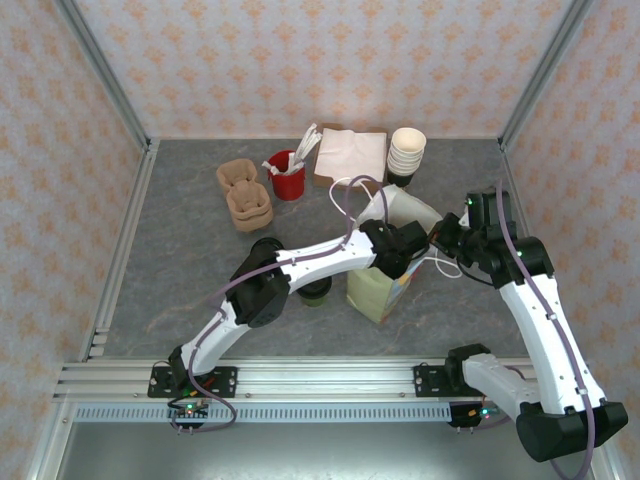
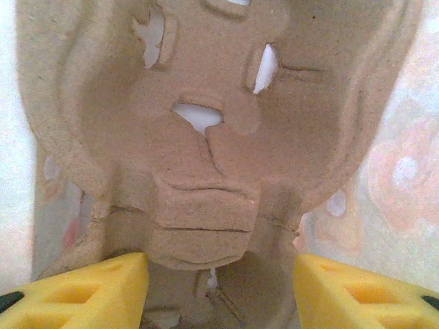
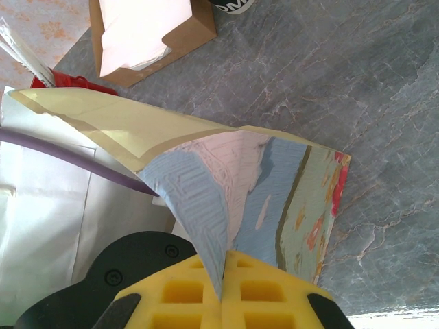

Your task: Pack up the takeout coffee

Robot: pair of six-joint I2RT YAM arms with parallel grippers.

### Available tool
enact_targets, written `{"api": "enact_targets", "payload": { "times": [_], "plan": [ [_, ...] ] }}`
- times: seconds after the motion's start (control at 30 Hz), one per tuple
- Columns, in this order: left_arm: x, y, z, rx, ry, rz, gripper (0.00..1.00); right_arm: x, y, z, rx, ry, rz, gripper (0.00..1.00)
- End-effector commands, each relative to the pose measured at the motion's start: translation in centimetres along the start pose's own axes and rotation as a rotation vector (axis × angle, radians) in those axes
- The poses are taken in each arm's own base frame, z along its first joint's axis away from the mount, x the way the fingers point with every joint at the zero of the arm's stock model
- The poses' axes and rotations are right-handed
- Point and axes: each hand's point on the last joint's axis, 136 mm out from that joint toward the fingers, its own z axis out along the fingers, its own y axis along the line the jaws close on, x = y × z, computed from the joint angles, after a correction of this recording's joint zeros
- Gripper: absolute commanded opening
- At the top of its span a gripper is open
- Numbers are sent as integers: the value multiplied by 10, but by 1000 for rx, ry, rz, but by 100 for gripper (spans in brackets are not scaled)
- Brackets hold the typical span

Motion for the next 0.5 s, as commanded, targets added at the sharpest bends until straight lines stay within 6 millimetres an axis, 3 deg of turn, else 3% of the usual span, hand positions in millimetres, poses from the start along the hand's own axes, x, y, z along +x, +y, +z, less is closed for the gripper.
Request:
{"api": "enact_targets", "payload": {
  "times": [0.0,0.47],
  "plan": [
    [27,10,34,-57,126,1,59,5,20,-7,-84,34,-40,0],
    [30,9,43,-57,146,-6,62,5,19,-8,-75,35,-52,0]
  ]
}}
